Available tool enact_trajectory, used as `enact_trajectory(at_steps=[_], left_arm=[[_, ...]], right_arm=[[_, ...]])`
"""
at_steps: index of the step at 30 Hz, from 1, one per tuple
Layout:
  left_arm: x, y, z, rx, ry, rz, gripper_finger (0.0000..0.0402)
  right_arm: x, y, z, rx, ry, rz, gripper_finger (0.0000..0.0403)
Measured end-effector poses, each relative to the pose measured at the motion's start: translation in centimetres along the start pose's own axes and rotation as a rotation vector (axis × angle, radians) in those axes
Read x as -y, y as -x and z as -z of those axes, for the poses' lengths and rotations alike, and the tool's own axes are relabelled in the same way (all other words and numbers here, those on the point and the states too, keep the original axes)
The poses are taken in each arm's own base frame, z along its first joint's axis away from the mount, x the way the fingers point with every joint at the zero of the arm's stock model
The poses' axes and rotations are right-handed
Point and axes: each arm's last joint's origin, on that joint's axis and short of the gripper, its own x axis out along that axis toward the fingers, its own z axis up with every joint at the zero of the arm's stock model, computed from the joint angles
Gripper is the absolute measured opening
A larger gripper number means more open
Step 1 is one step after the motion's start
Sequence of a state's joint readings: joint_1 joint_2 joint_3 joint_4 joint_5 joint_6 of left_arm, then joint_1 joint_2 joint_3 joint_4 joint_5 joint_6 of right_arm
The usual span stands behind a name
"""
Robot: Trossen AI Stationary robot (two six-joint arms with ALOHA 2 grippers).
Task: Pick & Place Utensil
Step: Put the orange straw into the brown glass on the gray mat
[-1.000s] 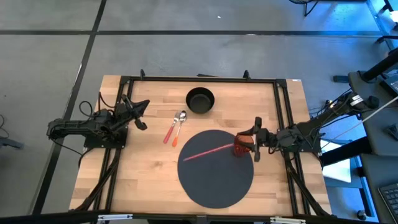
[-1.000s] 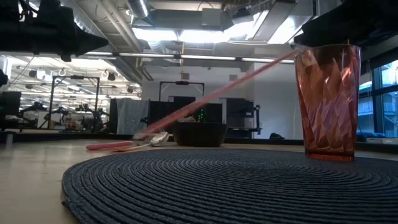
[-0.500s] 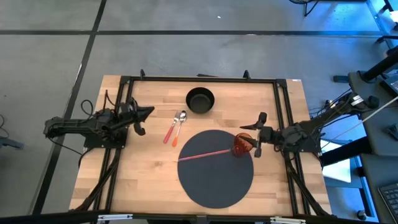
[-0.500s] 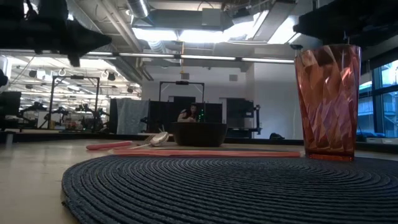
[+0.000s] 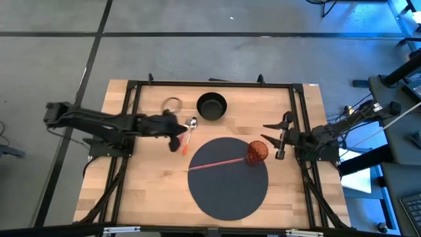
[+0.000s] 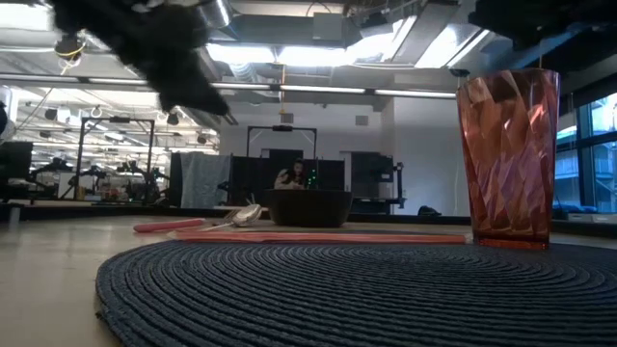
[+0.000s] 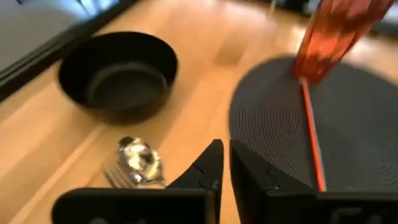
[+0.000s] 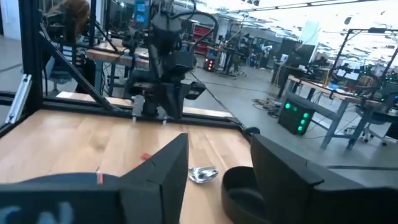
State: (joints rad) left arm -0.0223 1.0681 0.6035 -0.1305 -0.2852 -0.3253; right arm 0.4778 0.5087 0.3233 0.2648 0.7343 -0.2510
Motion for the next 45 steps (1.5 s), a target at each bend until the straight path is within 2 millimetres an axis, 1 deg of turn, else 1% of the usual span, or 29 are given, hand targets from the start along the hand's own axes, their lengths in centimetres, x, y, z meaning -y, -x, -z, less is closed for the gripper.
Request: enact_trajectory(at_steps=[3,6,8,9,13,15,17,23,25,28,30,36,41,45], left_arm=[[1.7,-2.3,-1.6,-0.134,-0.064,0.002,0.0057],[3.3,-4.3,-3.1,-0.225,-0.064,0.039,0.009],[4.2,-5.4,-3.6,-0.29,-0.053,0.06,0.0117],[4.7,-6.0,-3.7,-0.318,-0.047,0.065,0.0131],[6.6,-7.7,-4.2,-0.378,0.0,0.104,0.0187],[7.4,-8.6,-3.9,-0.426,0.024,0.143,0.0206],[8.2,-9.4,-3.3,-0.475,0.025,0.17,0.0216],[10.3,-12.4,-1.8,-0.562,-0.004,0.176,0.0215],[10.8,-13.5,-1.8,-0.569,-0.015,0.174,0.0214],[11.6,-14.9,-2.2,-0.593,-0.06,0.173,0.0214],[11.8,-15.5,-2.4,-0.644,-0.105,0.157,0.0214],[13.1,-17.9,-4.0,-0.696,-0.227,0.127,0.0214],[14.0,-20.1,-5.7,-0.668,-0.247,0.13,0.0214],[14.0,-22.0,-5.8,-0.677,-0.234,0.126,0.0214]], right_arm=[[0.6,0.6,-0.3,0.021,-0.006,-0.004,0.0137],[1.4,1.5,-0.7,0.079,-0.021,-0.06,0.0074],[1.8,2.0,-0.8,0.097,-0.009,-0.082,0.0026],[2.0,2.3,-0.7,0.09,-0.002,-0.078,0.0013],[2.7,2.9,-0.3,0.056,-0.002,-0.032,0.0015],[2.8,3.1,-0.2,0.055,-0.001,-0.033,0.0013],[3.0,3.3,-0.2,0.059,-0.007,-0.032,0.0006],[2.9,3.2,0.0,0.039,-0.011,-0.038,0.0011],[2.9,3.3,0.1,0.035,-0.015,-0.038,0.0012],[2.9,3.3,0.1,0.032,-0.023,-0.039,0.0008],[2.9,3.3,0.1,0.032,-0.021,-0.04,0.0004],[2.9,3.3,0.1,0.032,0.001,-0.039,0.0012],[2.9,3.3,0.2,0.025,0.001,-0.041,0.0015],[2.8,3.3,0.2,0.022,-0.001,-0.042,0.0016]])
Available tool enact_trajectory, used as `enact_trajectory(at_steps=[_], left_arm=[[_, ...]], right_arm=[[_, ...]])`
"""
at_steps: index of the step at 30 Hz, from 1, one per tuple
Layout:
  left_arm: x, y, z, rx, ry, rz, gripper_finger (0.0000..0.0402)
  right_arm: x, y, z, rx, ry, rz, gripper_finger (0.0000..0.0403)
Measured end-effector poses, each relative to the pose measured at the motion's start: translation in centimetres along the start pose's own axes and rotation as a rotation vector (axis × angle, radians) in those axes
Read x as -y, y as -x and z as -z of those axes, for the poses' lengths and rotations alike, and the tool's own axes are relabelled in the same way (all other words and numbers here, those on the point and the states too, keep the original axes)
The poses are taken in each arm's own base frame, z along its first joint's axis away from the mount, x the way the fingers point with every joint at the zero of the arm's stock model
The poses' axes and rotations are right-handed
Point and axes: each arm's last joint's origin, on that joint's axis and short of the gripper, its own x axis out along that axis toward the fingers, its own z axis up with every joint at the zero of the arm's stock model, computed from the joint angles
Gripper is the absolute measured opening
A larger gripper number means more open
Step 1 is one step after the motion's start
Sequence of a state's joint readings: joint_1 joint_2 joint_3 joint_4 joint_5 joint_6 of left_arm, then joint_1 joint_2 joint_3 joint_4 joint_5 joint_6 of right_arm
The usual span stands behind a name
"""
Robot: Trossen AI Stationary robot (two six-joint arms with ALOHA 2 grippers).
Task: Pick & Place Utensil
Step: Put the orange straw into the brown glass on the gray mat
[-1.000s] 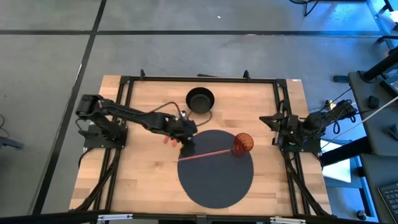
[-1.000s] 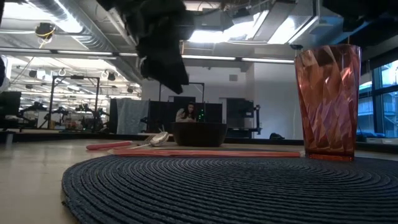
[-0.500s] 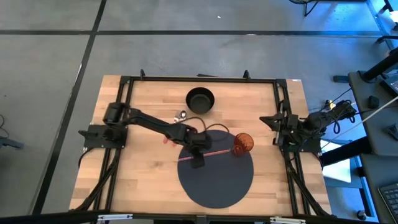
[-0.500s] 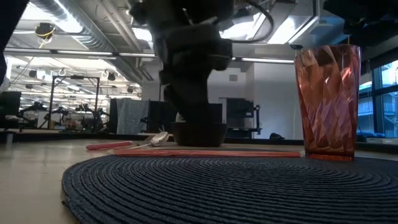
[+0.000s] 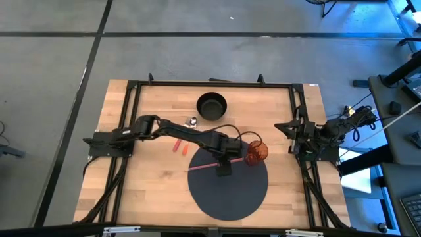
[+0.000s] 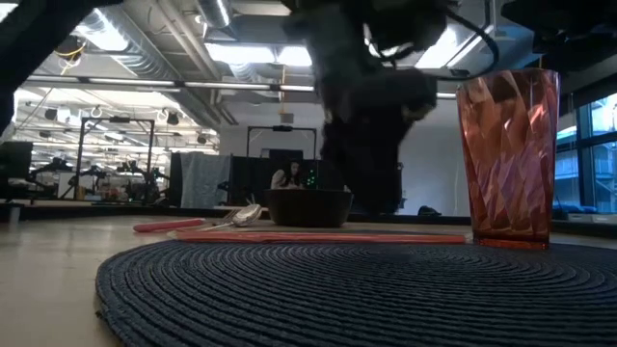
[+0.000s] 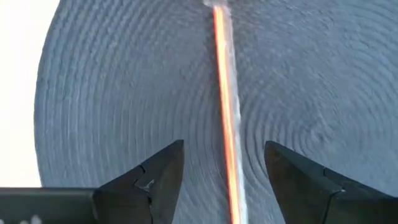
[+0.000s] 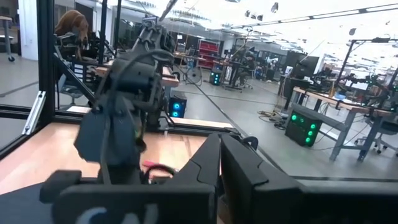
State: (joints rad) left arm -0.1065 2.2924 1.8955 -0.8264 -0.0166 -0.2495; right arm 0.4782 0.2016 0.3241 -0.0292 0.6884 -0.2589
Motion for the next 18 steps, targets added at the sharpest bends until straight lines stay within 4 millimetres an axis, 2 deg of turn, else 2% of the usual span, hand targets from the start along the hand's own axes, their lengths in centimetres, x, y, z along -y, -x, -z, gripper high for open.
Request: enact_trajectory(at_steps=[7,18], left_arm=[[-0.6,-2.3,-0.1,-0.032,0.011,-0.002,0.0214],[-0.4,-2.8,-0.1,-0.017,-0.007,-0.048,0.0202]], right_arm=[[0.0,0.0,0.0,0.0,-0.002,0.0,0.0016],[0.0,0.0,0.0,0.0,0.008,0.0,0.0016]])
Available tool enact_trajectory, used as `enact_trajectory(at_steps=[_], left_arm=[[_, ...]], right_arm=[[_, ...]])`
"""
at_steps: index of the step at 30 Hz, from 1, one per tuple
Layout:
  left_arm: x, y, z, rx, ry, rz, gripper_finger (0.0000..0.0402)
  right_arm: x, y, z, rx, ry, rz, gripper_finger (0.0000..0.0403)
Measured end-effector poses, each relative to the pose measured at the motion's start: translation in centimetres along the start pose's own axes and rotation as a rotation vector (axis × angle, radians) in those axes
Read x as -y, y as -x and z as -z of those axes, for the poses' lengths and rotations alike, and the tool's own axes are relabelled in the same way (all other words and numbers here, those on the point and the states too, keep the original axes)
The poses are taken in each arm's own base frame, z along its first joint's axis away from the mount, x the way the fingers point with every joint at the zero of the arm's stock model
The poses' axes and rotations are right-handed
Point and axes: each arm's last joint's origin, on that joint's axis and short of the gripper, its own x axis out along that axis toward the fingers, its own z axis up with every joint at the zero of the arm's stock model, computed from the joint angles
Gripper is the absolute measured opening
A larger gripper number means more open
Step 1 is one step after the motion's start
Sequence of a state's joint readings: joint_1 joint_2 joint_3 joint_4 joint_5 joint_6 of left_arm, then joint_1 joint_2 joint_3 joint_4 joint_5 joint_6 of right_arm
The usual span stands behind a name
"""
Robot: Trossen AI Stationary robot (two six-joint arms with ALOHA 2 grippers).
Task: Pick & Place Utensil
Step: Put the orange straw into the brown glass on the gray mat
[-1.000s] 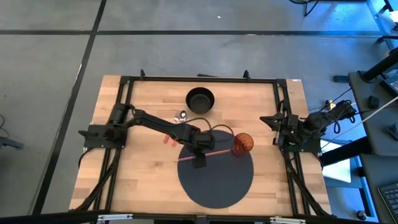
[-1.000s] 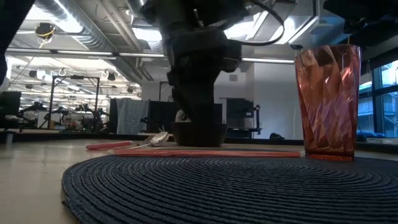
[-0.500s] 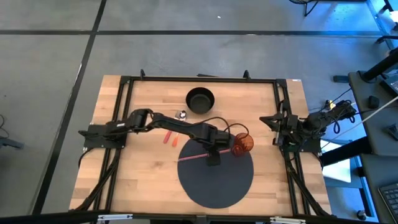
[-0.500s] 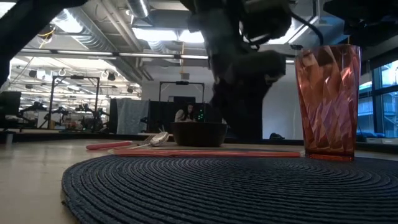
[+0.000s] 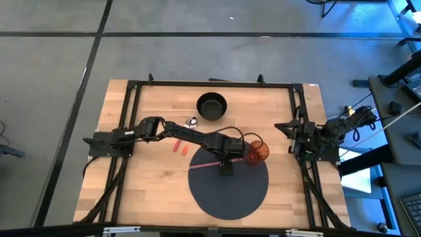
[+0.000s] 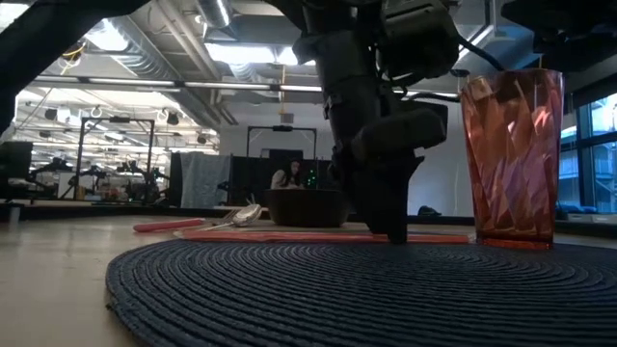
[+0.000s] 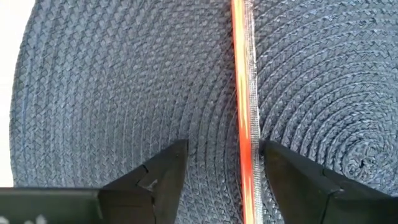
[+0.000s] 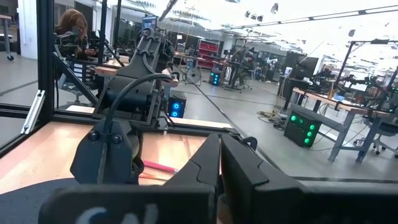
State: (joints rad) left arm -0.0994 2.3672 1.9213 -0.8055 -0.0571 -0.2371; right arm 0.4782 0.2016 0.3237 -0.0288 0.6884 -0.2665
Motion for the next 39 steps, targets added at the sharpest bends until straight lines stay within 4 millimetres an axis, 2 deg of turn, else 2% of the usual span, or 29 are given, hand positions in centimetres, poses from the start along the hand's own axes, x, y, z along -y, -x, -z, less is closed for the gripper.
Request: enact_trajectory(at_steps=[14,19,22,28,34,39], left_arm=[[1.4,0.0,0.4,0.002,-0.072,-0.013,0.0053],[2.0,0.5,0.7,0.0,-0.086,-0.019,0.0013],[2.4,1.5,0.7,0.004,-0.095,-0.013,0.0006],[3.2,4.8,0.7,0.051,-0.111,-0.011,0.0015],[3.8,7.9,0.6,0.122,-0.135,-0.033,0.0005],[2.7,7.7,1.1,0.052,-0.118,-0.096,0.0011]], right_arm=[[0.0,0.0,0.0,0.0,0.0,0.0,0.0017],[0.0,0.0,0.0,0.0,0.0,0.0,0.0017],[0.0,0.0,0.0,0.0,0.0,0.0,0.0017],[0.0,0.0,0.0,0.0,0.004,0.0,0.0017],[0.0,0.0,0.1,-0.007,-0.002,-0.002,0.0017],[0.0,0.0,0.1,-0.009,0.0,-0.002,0.0017]])
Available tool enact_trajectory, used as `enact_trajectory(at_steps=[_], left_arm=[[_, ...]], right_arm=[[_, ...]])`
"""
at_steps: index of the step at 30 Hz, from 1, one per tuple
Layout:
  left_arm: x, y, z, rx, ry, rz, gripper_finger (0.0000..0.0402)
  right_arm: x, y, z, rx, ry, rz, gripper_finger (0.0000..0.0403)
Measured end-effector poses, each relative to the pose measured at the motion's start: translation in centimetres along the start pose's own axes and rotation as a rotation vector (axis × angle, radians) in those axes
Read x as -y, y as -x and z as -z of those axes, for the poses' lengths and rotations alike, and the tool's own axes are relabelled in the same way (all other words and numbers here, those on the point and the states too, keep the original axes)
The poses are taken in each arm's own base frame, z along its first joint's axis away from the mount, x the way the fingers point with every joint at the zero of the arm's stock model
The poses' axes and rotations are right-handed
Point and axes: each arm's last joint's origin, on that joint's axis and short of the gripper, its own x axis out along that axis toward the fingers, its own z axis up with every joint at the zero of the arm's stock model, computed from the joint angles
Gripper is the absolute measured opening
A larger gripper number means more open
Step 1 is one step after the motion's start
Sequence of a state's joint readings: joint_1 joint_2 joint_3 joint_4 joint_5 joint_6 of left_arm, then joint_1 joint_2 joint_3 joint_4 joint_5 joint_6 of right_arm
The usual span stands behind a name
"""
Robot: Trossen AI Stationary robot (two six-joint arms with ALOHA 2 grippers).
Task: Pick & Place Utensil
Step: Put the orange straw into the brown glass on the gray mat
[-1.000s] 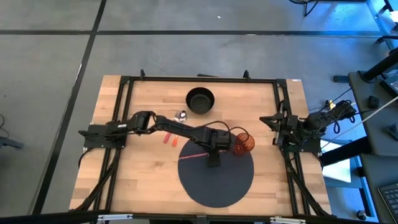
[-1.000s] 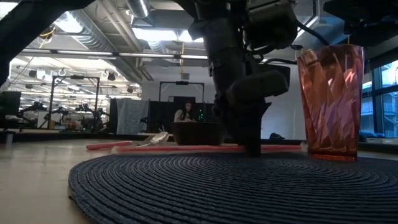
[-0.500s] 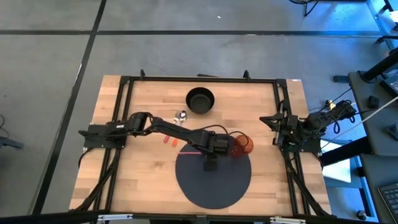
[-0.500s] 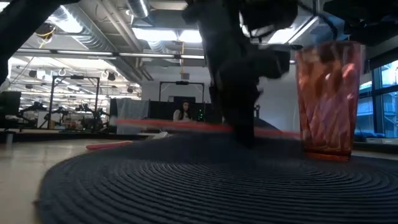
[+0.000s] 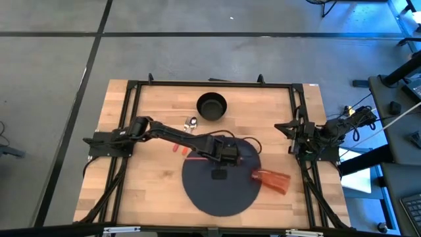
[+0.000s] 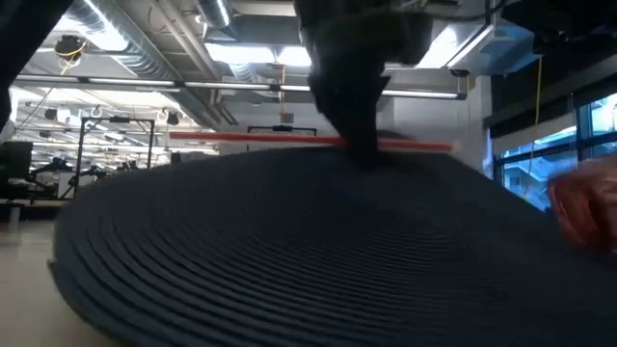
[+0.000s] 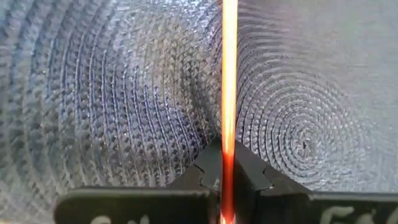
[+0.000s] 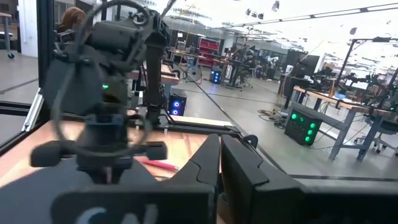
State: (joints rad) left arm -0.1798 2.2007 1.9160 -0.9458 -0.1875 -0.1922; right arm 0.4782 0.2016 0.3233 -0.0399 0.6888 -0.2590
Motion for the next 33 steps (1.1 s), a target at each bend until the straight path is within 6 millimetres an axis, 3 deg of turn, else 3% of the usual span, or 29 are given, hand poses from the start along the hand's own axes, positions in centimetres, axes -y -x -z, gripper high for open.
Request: enact_trajectory(at_steps=[7,20,27,33], left_arm=[[-1.6,-1.0,-0.2,-0.006,0.041,-0.014,0.0007],[-1.2,-1.1,0.0,-0.016,0.046,0.007,0.0018],[-1.3,-1.7,0.3,-0.019,0.045,-0.051,0.0055],[-1.7,-2.8,1.2,-0.057,0.057,-0.062,0.0114]], right_arm=[[0.0,0.0,0.0,0.0,0.0,0.0,0.0016],[0.0,0.0,0.0,-0.003,-0.013,0.0,0.0016],[0.0,0.0,0.0,-0.003,-0.019,0.0,0.0016],[0.2,0.0,0.1,-0.026,-0.022,0.087,0.0016]])
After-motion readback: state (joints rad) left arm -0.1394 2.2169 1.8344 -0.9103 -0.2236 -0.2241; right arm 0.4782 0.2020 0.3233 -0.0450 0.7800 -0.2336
